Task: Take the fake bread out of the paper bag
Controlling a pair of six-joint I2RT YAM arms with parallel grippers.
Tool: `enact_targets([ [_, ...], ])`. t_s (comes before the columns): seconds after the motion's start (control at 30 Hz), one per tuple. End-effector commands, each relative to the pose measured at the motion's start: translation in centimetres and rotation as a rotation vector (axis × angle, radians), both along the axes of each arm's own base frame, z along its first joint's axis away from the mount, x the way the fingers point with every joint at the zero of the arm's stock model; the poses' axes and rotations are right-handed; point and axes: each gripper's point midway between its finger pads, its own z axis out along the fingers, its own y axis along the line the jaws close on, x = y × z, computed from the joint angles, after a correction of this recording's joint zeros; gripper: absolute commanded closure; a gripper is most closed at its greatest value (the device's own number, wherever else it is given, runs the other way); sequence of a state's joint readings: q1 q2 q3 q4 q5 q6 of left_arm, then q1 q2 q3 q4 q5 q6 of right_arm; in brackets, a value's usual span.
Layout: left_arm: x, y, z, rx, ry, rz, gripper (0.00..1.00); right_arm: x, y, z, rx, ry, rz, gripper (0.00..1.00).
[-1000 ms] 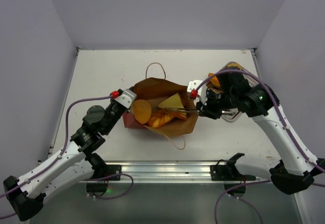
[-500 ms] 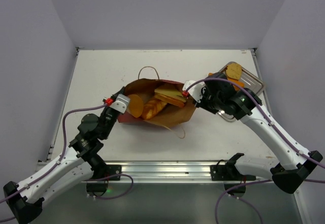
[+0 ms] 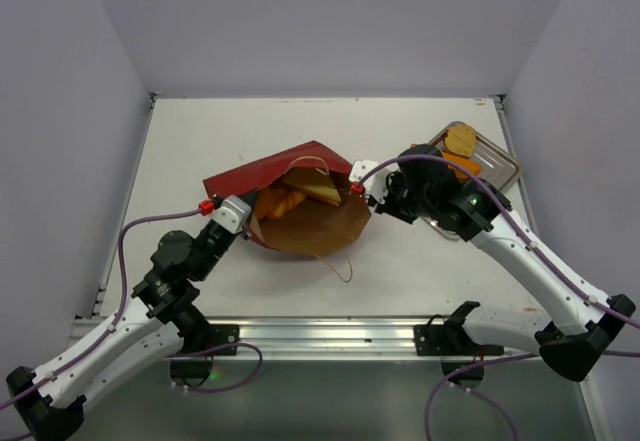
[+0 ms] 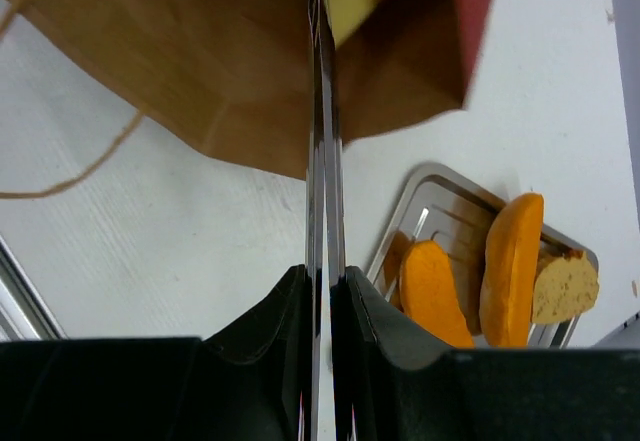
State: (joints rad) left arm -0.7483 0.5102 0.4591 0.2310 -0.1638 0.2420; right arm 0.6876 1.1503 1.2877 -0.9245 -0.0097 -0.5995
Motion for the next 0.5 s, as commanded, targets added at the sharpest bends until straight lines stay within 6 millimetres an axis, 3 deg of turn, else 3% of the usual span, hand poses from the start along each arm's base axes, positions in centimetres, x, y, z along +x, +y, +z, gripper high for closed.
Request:
enact_targets([
  [0.0,-1.1,-1.7,-0.2,-0.113,0.079,-0.104,1.00,-1.3,2.4,0.1,0.019,-0.031,0.091,0.78],
  [0.13,-1.2,-2.1,0.2,-0.176,0.124,-0.118,1.00,-1.0,3.4,-1.4,-0.026,-0.053,0.049,0.77],
  [0.47,-0.9,-3.1,0.4,-0.281,0.238,-0.133,1.00,1.6,3.1,-0.5,-0.112,-0.225,-0.024,0.69],
])
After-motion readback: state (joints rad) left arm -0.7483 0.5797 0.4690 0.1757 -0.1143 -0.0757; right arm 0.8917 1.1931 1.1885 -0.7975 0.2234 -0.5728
